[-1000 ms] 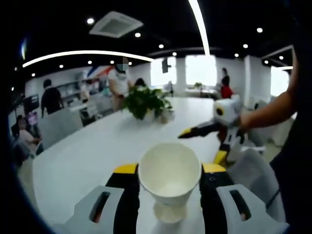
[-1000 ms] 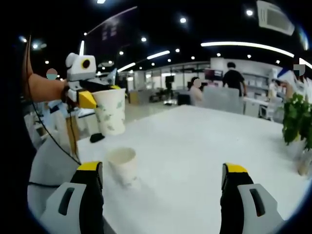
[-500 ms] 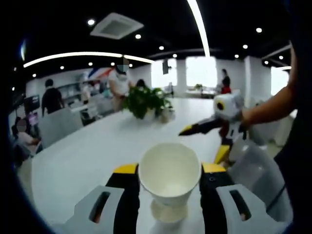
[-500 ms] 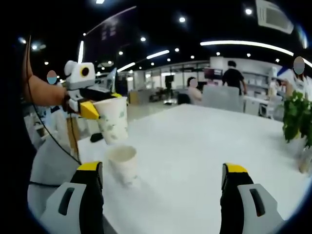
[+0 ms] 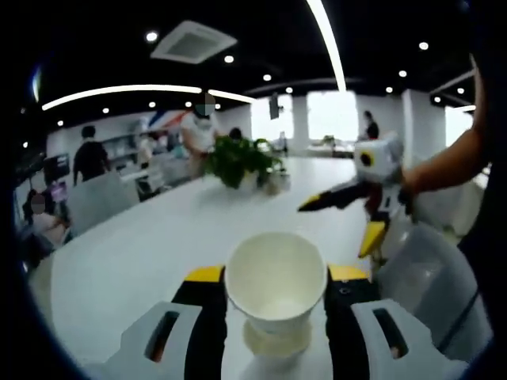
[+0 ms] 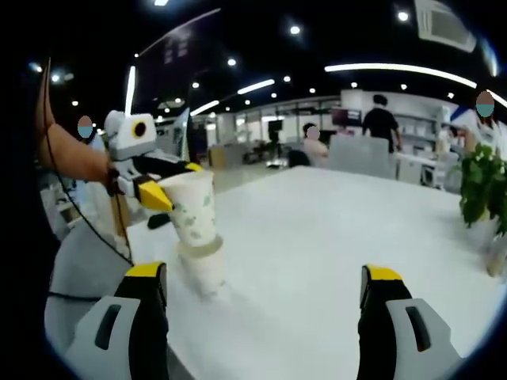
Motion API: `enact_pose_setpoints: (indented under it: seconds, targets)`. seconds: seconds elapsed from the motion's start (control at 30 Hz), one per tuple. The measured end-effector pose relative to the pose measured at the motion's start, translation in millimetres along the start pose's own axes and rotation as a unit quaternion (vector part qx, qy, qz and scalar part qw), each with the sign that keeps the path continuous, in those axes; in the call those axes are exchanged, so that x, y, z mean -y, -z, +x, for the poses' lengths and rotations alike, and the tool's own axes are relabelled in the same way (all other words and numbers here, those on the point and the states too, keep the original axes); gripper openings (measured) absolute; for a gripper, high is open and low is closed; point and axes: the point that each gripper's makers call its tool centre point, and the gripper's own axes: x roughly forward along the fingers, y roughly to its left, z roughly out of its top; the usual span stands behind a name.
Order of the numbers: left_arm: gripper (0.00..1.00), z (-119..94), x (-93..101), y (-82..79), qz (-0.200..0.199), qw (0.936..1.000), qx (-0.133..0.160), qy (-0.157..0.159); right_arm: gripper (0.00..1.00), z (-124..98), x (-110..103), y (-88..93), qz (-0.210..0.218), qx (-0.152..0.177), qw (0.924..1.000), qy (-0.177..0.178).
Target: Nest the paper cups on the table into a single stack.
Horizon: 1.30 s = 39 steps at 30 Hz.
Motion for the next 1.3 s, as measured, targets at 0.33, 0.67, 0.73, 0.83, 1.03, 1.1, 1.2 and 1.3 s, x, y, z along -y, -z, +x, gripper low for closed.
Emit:
enact_pose_setpoints:
  seconds: [0.33, 0.67, 0.73, 0.83, 1.03, 1.1, 1.2, 1.3]
  targets:
    - [0.46, 4.6, -1.5, 17.5, -0.008, 0.9999, -0.009, -0.012, 1.00, 1.3, -2.8, 3.7, 0.003, 0.000, 1.0000, -0.002]
    - [0.46, 11.2, 2.2, 32.0, -0.014, 0.9997, -0.013, -0.017, 1.00, 0.5, -4.6, 6.2, 0.004, -0.002, 1.0000, -0.002]
    - [0.46, 13.3, 2.9, 35.5, -0.014, 0.9996, -0.015, -0.018, 1.00, 0.9, -4.9, 6.4, 0.005, -0.002, 1.0000, -0.003]
    - [0.46, 15.0, 1.2, 44.8, -0.017, 0.9993, -0.023, -0.024, 1.00, 1.6, -5.3, 6.4, 0.005, -0.002, 1.0000, -0.003]
    - [0.46, 15.0, 1.7, 59.6, -0.021, 0.9989, -0.033, -0.026, 1.00, 2.7, -7.0, 5.2, 0.005, -0.002, 1.0000, -0.005]
    - [0.46, 15.4, 1.2, 64.4, -0.018, 0.9987, -0.039, -0.027, 1.00, 3.3, -7.3, 5.3, 0.005, -0.003, 1.0000, -0.006]
    - [0.46, 15.7, 1.6, 71.6, -0.016, 0.9984, -0.047, -0.027, 1.00, 4.8, -9.0, 5.6, 0.004, -0.005, 0.9999, -0.009]
    - [0.47, 16.7, 3.3, 77.1, -0.017, 0.9983, -0.049, -0.025, 1.00, 5.7, -9.4, 4.8, 0.004, -0.004, 0.9999, -0.010]
